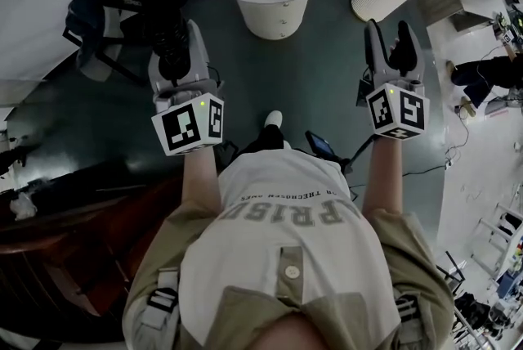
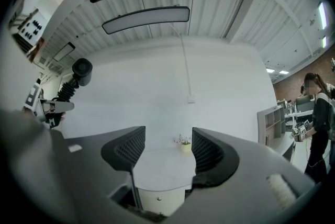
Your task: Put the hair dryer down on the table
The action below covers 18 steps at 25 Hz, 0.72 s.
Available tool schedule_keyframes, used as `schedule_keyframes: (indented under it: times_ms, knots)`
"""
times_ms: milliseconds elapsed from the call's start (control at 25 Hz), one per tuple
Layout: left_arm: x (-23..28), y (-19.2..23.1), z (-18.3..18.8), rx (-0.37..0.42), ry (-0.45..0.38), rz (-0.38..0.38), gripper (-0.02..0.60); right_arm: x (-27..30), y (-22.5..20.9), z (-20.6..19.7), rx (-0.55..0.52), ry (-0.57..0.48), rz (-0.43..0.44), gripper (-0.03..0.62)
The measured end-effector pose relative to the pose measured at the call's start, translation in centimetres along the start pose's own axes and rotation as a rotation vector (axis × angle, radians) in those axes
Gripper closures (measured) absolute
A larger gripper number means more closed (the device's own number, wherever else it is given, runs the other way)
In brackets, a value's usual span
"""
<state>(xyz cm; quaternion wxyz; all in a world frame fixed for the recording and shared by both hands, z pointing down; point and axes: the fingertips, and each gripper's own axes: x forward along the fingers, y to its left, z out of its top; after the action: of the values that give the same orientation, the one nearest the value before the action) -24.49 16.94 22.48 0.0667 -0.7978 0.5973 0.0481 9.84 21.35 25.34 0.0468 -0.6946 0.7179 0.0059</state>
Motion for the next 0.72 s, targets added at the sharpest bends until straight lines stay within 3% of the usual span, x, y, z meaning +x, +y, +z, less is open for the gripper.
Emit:
schedule_keyframes:
  times_ms: [720]
  knots:
    - [8.0, 2.4, -0.7, -0.006, -0.052, -0.101, 0.495, 5.1, -0.2, 1.7, -0.016, -0.064, -0.098, 0.312]
